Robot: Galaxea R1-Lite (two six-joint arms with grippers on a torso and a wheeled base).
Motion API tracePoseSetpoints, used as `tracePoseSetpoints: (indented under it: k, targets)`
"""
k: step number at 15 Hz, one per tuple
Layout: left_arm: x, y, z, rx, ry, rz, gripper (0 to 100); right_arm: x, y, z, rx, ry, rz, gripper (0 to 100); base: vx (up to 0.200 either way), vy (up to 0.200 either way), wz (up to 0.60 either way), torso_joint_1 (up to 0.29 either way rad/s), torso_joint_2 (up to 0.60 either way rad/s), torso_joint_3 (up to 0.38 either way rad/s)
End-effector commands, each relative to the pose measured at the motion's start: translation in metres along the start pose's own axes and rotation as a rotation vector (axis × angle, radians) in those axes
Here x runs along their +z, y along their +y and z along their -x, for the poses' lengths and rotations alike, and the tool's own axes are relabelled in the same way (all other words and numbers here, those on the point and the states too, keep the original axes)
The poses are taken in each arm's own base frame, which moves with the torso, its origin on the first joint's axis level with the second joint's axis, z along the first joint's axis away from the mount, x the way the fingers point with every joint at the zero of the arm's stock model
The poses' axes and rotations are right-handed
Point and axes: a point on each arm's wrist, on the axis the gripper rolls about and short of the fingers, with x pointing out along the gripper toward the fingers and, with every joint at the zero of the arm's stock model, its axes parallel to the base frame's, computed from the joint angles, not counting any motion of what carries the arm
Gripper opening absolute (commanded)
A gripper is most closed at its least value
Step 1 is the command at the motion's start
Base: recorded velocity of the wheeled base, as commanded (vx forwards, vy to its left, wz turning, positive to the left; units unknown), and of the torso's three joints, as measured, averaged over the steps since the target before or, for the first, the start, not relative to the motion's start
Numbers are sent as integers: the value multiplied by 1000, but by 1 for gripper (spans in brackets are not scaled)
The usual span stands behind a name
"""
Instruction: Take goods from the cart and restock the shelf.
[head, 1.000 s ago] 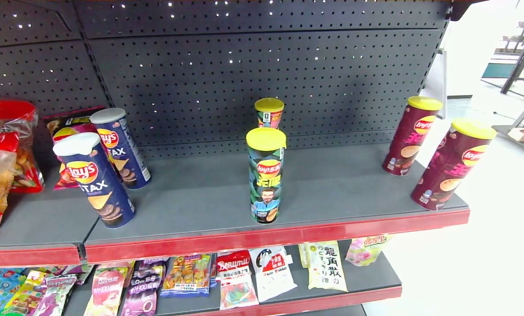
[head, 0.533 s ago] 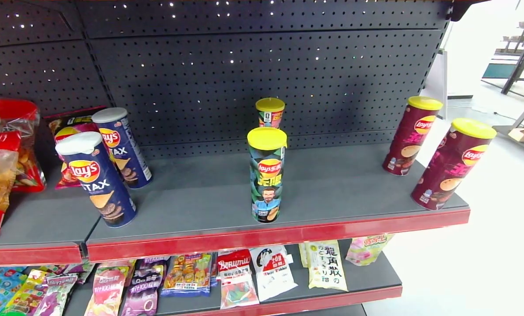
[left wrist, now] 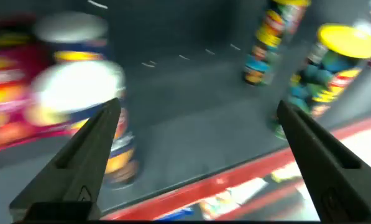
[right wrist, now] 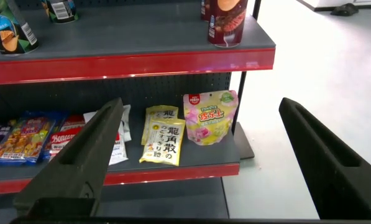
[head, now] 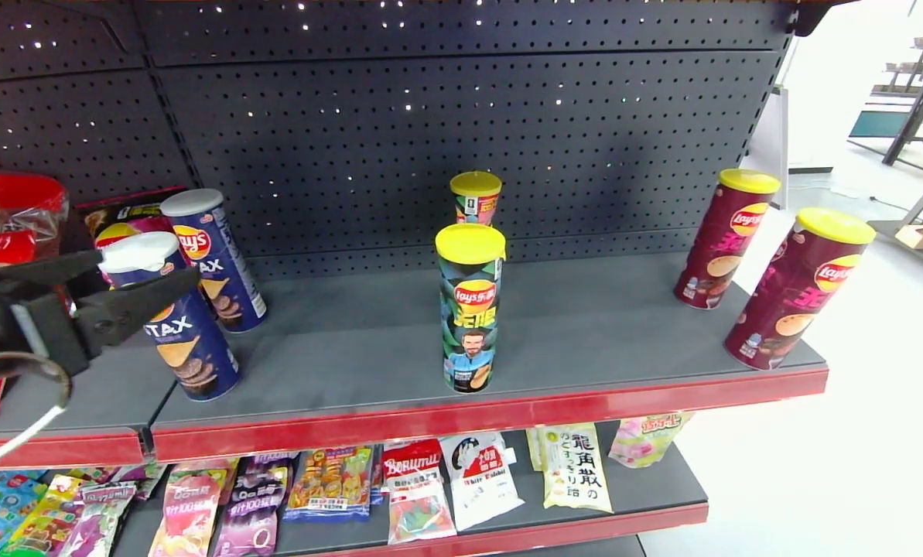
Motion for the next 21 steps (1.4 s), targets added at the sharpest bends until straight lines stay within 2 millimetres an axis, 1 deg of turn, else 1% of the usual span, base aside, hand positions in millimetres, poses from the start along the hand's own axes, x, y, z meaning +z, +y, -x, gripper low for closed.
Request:
tracePoseSetpoints:
  k: [1, 6, 7, 11, 13, 15, 17, 18, 20, 21]
  targets:
    - [-16, -6, -48, -54, 146, 19, 100, 0, 0, 0, 2, 0, 0, 100, 0, 0, 0, 0, 0, 0]
    - [-30, -21, -71, -122, 229, 14, 100, 0, 0, 0, 0, 0, 0, 100, 0, 0, 0, 0, 0, 0]
    - [-36, -29, -80, -151, 264, 6, 100, 0, 0, 0, 2, 0, 0, 100, 0, 0, 0, 0, 0, 0]
    - [-46, -43, -111, -135, 315, 6, 100, 0, 0, 0, 2, 0, 0, 100, 0, 0, 0, 0, 0, 0]
    - [-51, -46, -121, -134, 317, 14, 100, 0, 0, 0, 0, 0, 0, 100, 0, 0, 0, 0, 0, 0]
    - [-60, -47, -131, -117, 354, 8, 100, 0, 0, 0, 2, 0, 0, 100, 0, 0, 0, 0, 0, 0]
    - [-70, -48, -144, -112, 375, 8, 100, 0, 0, 0, 2, 0, 0, 100, 0, 0, 0, 0, 0, 0]
    - [-75, -51, -157, -115, 377, 4, 100, 0, 0, 0, 2, 0, 0, 100, 0, 0, 0, 0, 0, 0]
    - [-84, -54, -172, -110, 399, 1, 100, 0, 0, 0, 2, 0, 0, 100, 0, 0, 0, 0, 0, 0]
    - [-88, -57, -175, -110, 411, -5, 100, 0, 0, 0, 2, 0, 0, 100, 0, 0, 0, 0, 0, 0]
